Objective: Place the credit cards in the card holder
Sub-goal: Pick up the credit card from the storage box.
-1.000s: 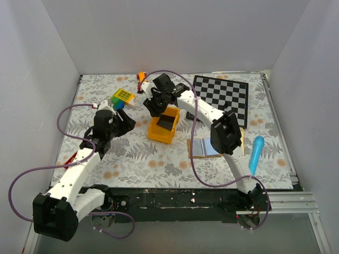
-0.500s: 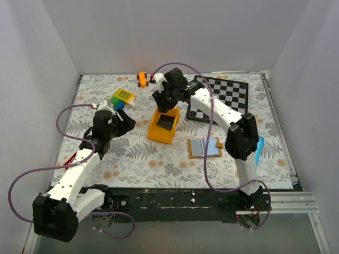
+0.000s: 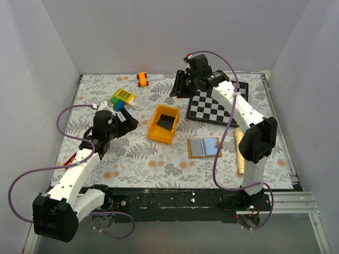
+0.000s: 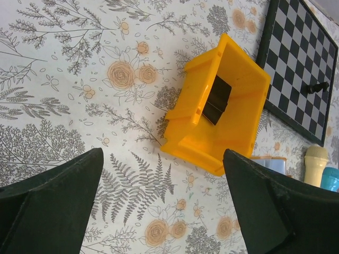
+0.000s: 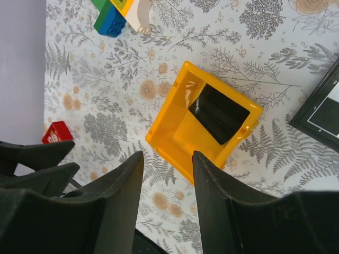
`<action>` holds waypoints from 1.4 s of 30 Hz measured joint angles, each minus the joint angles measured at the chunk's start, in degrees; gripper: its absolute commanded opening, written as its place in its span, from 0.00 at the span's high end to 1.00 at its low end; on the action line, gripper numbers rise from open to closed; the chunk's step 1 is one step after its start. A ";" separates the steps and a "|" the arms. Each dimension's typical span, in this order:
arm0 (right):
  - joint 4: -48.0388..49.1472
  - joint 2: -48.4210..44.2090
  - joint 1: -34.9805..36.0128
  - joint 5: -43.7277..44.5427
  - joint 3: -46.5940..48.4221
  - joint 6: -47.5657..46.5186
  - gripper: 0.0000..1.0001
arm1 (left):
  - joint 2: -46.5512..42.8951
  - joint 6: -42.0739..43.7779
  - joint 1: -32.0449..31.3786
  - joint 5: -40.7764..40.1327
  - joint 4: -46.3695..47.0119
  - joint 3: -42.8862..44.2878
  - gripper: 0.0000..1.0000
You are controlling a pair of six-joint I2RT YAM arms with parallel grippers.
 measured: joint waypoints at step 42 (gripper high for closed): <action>58.29 -13.99 -9.16 -37.40 -31.39 36.26 0.50 | -4.09 0.02 0.02 1.03 -2.51 1.22 0.02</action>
